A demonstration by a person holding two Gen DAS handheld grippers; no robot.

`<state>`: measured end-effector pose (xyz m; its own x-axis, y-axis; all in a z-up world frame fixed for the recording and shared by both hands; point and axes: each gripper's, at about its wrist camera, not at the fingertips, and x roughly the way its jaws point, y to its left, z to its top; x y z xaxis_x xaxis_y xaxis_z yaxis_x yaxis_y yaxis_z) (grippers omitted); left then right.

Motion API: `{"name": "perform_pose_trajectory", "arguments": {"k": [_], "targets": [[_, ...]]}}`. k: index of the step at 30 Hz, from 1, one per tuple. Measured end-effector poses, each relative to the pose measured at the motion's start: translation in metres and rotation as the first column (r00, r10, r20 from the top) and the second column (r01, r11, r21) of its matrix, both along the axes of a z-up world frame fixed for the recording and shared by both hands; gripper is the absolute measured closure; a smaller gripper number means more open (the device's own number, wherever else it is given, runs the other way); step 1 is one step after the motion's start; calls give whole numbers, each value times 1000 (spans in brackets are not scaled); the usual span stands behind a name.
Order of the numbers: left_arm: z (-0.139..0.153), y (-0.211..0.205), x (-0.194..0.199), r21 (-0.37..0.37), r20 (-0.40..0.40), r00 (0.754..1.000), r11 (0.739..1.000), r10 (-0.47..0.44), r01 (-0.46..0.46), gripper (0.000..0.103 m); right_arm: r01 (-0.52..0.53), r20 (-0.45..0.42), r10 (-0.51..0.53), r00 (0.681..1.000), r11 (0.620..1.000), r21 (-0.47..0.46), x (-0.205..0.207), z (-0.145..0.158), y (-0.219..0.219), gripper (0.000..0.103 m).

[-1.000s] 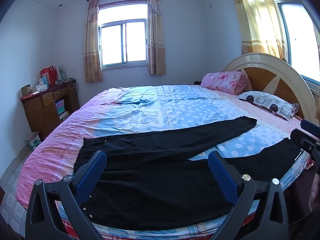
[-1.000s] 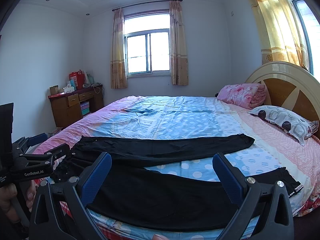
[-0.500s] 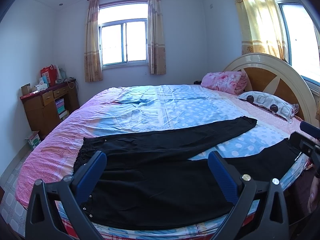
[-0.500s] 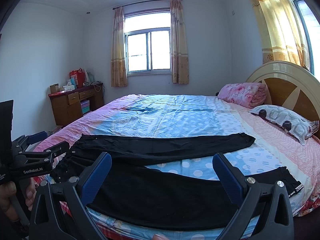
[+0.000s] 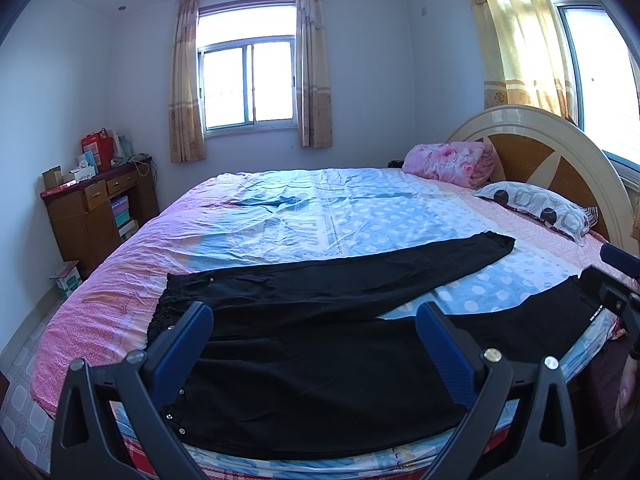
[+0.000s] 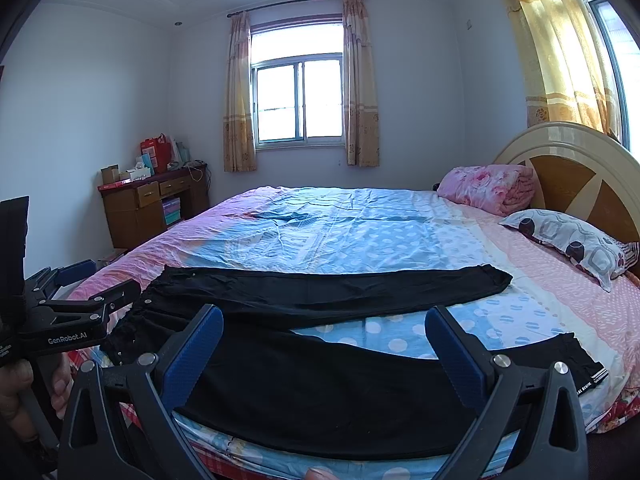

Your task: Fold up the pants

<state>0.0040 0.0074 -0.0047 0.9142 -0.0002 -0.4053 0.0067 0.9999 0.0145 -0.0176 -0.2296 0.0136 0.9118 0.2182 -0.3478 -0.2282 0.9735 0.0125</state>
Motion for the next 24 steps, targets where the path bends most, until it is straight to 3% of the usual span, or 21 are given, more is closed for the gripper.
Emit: {"name": "perform_pose_trajectory", "arguments": {"k": [24], "targets": [[-1, 1, 1, -1, -5, 1000, 1000, 2, -2, 0, -4, -8, 4, 1000, 1000, -10, 1, -5, 2, 1]]}}
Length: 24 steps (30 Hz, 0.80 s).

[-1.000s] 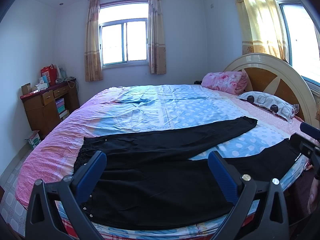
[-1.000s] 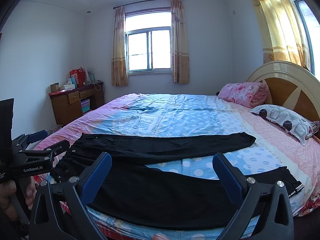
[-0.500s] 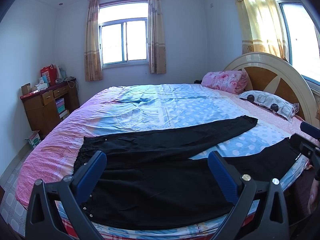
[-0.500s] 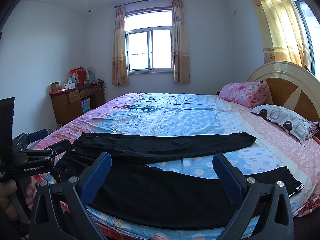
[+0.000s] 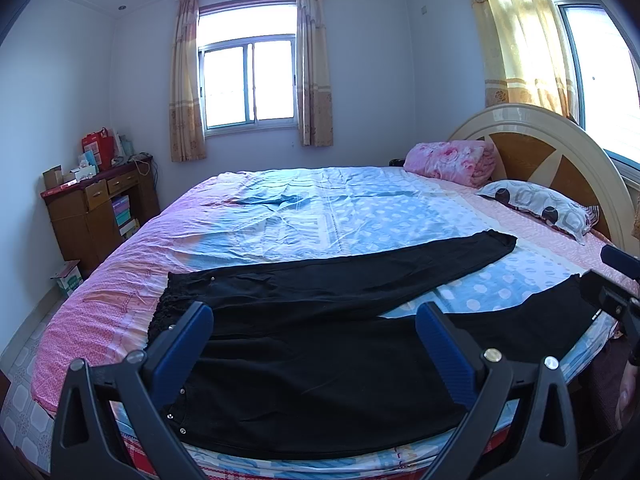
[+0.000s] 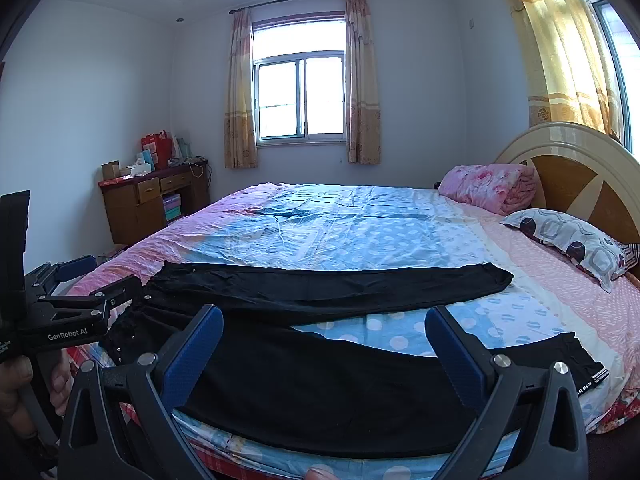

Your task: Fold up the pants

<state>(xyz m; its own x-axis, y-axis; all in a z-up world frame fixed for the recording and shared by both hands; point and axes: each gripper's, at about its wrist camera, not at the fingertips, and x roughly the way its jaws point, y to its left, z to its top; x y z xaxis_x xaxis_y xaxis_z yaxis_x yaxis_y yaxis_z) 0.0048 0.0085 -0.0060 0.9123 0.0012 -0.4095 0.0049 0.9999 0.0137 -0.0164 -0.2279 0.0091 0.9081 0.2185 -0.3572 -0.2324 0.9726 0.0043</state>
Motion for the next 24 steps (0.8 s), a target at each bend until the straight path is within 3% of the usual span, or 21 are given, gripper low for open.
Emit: {"name": "perform_pose_trajectory", "arguments": {"k": [10, 15, 20, 24], "targets": [[-11, 6, 9, 13, -22, 1000, 1000, 12, -12, 0, 2, -13, -3, 1000, 1000, -20, 4, -3, 4, 1], [-33, 16, 30, 90, -53, 996, 994, 66, -61, 0, 27, -32, -28, 999, 999, -21, 16, -11, -5, 1], [-60, 63, 62, 91, -120, 985, 989, 124, -113, 0, 75, -63, -79, 995, 996, -51, 38, -35, -16, 1], [-81, 118, 100, 111, -198, 957, 975, 210, -191, 0, 88, -156, -97, 983, 994, -67, 69, -65, -21, 1]]}}
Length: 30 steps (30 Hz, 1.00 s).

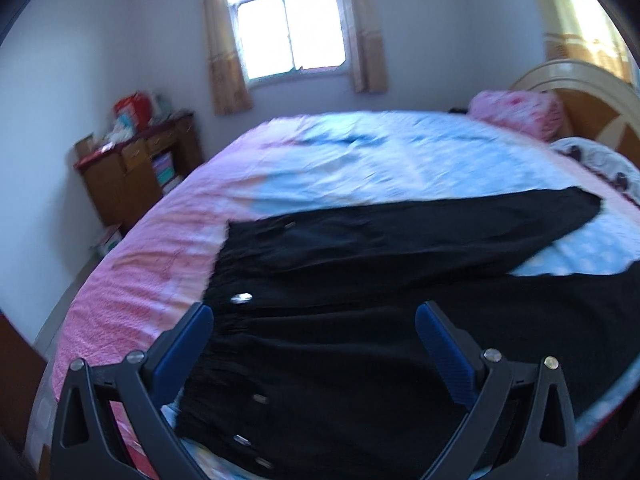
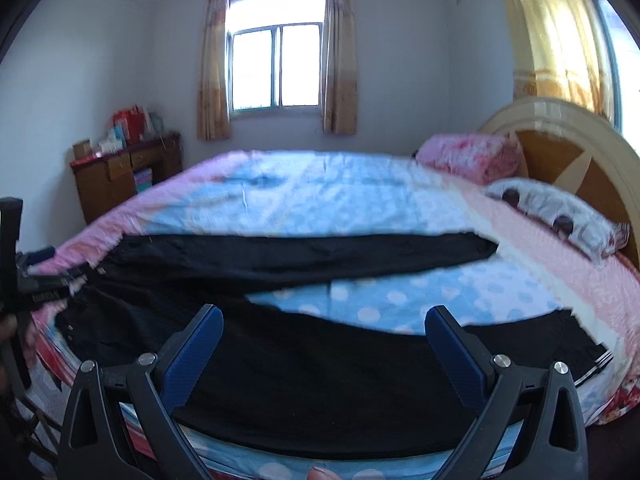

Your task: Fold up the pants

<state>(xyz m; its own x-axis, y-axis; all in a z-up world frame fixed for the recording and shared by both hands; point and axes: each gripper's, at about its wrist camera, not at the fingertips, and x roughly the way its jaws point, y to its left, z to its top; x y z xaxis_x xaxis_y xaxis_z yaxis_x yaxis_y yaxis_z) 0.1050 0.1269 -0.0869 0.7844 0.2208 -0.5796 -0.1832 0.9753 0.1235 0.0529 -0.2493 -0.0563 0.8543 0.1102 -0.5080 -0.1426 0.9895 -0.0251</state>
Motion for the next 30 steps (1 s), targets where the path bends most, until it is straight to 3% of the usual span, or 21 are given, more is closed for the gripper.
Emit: {"name": "perform_pose_trajectory", "arguments": {"k": [4, 13, 17, 22, 26, 30], "targets": [[-8, 40, 35, 42, -38, 998, 998, 50, -49, 0, 49, -92, -50, 994, 999, -10, 41, -22, -8, 1], [-16, 108, 139, 69, -145, 982, 992, 119, -110, 0, 86, -186, -100, 977, 993, -77, 117, -26, -23, 1], [-38, 129, 186, 78, -261, 956, 990, 130, -113, 0, 112, -212, -130, 969, 989, -98, 149, -26, -39, 1], [-56, 144, 212, 75, -304, 942, 990, 139, -122, 0, 155, -236, -179, 955, 981, -116, 168, -35, -63, 1], [-62, 160, 222, -5, -313, 942, 992, 119, -128, 1, 169, -254, -193, 948, 979, -113, 175, -45, -76, 1], [-66, 154, 233, -84, -316, 948, 994, 47, -77, 19, 172, -263, -198, 944, 978, -117, 185, -51, -82, 1]]}}
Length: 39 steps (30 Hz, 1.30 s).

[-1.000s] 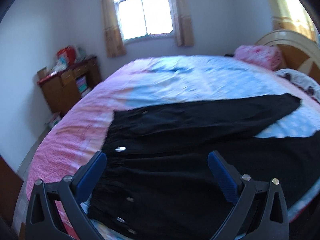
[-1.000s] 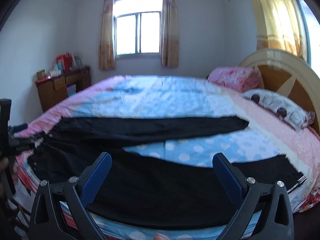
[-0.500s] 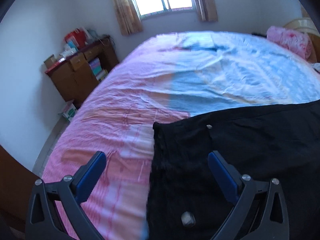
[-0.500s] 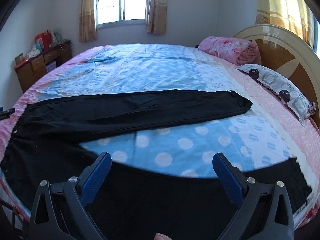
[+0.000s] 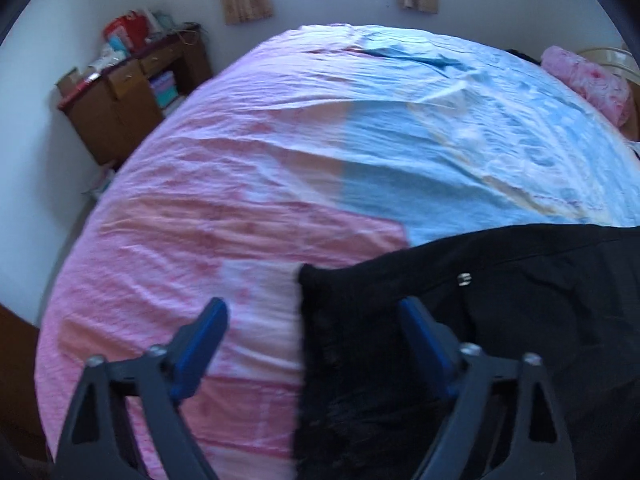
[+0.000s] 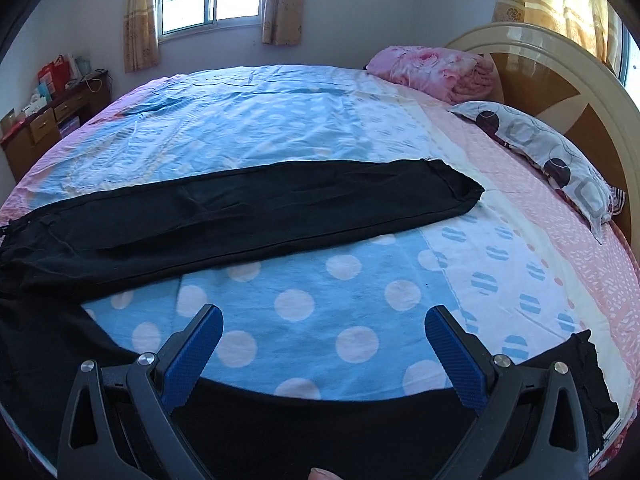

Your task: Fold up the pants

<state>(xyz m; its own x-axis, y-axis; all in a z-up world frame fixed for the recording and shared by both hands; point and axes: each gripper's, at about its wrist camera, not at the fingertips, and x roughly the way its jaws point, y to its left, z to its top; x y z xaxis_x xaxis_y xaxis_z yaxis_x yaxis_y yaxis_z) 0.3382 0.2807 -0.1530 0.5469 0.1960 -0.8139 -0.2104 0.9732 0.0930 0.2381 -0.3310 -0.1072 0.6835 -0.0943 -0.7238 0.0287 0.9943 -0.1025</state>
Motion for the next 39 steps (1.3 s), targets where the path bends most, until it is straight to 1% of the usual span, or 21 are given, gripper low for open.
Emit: {"name": "perform_pose_trajectory", "arguments": {"k": [1, 3, 4, 5, 7, 9, 11, 15, 17, 19, 21, 23, 25, 26, 29, 31, 34, 36, 37, 38, 39], "targets": [[-1, -5, 4, -10, 2, 1000, 1000, -21, 21, 21, -1, -3, 1, 1000, 1000, 1, 1, 0, 0, 1], [-5, -14, 12, 7, -11, 999, 999, -43, 43, 34, -4, -6, 4, 1000, 1000, 9, 5, -1, -3, 1], [-9, -15, 16, -1, -24, 999, 999, -48, 48, 38, -6, -3, 6, 1000, 1000, 10, 7, 0, -5, 1], [-15, -14, 20, -21, -41, 998, 999, -43, 43, 41, -7, -2, 7, 1000, 1000, 6, 9, 0, -6, 1], [-17, -11, 19, -48, -25, 999, 998, -30, 29, 44, -8, 1, 8, 1000, 1000, -7, 15, 5, -15, 1], [-16, -11, 18, -61, -11, 999, 997, -42, 41, 50, -7, 6, 7, 1000, 1000, 4, 21, 10, -30, 1], [-15, -13, 18, -47, -14, 998, 997, -59, 58, 51, 15, 8, -15, 1000, 1000, 17, 31, 17, -52, 1], [-16, -7, 21, -85, -27, 998, 995, -58, 55, 51, 106, -15, -105, 994, 991, 81, 65, 34, -117, 1], [-16, -8, 24, -85, -44, 997, 995, -59, 55, 51, 150, -26, -148, 989, 983, 109, 85, 39, -144, 2], [-17, -11, 26, -68, -52, 996, 996, -66, 62, 51, 193, -38, -190, 981, 972, 131, 111, 42, -171, 9], [-18, -12, 28, -61, -62, 996, 996, -68, 64, 51, 208, -79, -198, 977, 968, 140, 142, 38, -190, 25], [-18, -11, 30, -69, -70, 996, 996, -62, 57, 51, 206, -107, -191, 976, 966, 156, 165, 34, -200, 26], [-18, -10, 30, -71, -74, 996, 996, -58, 53, 51, 191, -136, -169, 976, 968, 163, 198, 27, -205, 26], [-19, -11, 31, -66, -76, 995, 996, -58, 53, 51, 190, -143, -167, 975, 968, 163, 206, 25, -207, 26], [-21, -12, 31, -62, -66, 996, 996, -61, 57, 51, 183, -175, -153, 973, 969, 168, 245, 15, -213, 26], [-22, -10, 29, -68, -61, 996, 996, -60, 56, 51, 174, -211, -137, 968, 970, 170, 273, 3, -212, 26], [-23, -11, 30, -58, -61, 996, 997, -60, 57, 51, 167, -259, -130, 957, 978, 128, 301, -16, -211, 26], [-24, -13, 31, -46, -60, 996, 997, -59, 56, 51, 158, -305, -108, 946, 977, 144, 314, -31, -213, 26], [-24, -14, 32, -42, -59, 997, 998, -58, 55, 51, 149, -331, -86, 940, 974, 171, 319, -39, -214, 28], [-23, -14, 32, -43, -57, 997, 998, -56, 54, 53, 145, -346, -75, 935, 973, 181, 322, -43, -214, 45], [-23, -14, 31, -46, -49, 997, 997, -59, 56, 59, 136, -351, -66, 934, 975, 178, 323, -48, -213, 55]]}}
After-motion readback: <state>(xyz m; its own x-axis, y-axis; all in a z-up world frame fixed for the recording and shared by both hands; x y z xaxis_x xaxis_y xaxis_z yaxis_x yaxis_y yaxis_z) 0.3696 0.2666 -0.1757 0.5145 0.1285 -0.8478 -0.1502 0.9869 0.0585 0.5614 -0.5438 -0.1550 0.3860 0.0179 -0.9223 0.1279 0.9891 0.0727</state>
